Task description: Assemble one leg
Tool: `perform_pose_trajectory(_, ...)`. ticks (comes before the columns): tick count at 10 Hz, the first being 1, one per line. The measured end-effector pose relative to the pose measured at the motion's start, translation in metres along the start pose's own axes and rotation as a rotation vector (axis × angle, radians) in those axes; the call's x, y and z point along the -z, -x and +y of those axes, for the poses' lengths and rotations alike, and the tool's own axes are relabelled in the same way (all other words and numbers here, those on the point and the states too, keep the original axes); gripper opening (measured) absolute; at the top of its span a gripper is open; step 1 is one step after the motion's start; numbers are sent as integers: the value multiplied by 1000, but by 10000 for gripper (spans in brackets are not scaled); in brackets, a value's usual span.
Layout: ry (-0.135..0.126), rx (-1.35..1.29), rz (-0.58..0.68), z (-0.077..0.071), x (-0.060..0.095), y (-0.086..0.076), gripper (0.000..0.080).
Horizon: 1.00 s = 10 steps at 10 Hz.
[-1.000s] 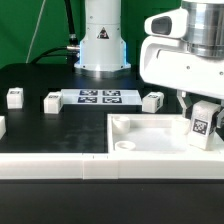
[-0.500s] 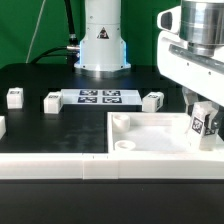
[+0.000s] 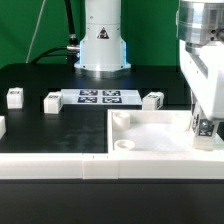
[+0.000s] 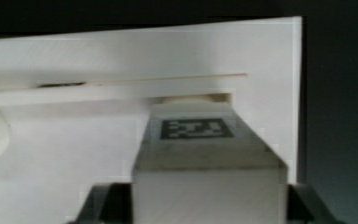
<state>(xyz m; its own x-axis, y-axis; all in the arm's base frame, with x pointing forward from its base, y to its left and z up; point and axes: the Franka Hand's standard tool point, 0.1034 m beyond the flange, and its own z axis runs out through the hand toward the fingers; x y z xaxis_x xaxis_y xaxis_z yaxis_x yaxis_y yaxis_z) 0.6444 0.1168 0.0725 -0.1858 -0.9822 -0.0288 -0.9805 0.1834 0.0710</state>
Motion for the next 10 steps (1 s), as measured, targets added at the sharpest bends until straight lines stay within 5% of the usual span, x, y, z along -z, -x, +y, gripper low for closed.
perform_pose_trajectory(3,9,-65,-20,0,0,0,292)
perform_pose_trajectory(4,11,-43,-20,1,-1,1,364)
perform_pose_trajectory(5,10,-43,-20,1,-1,1,562)
perform_pose_trajectory(10,1,360,-20,0,0,2,646)
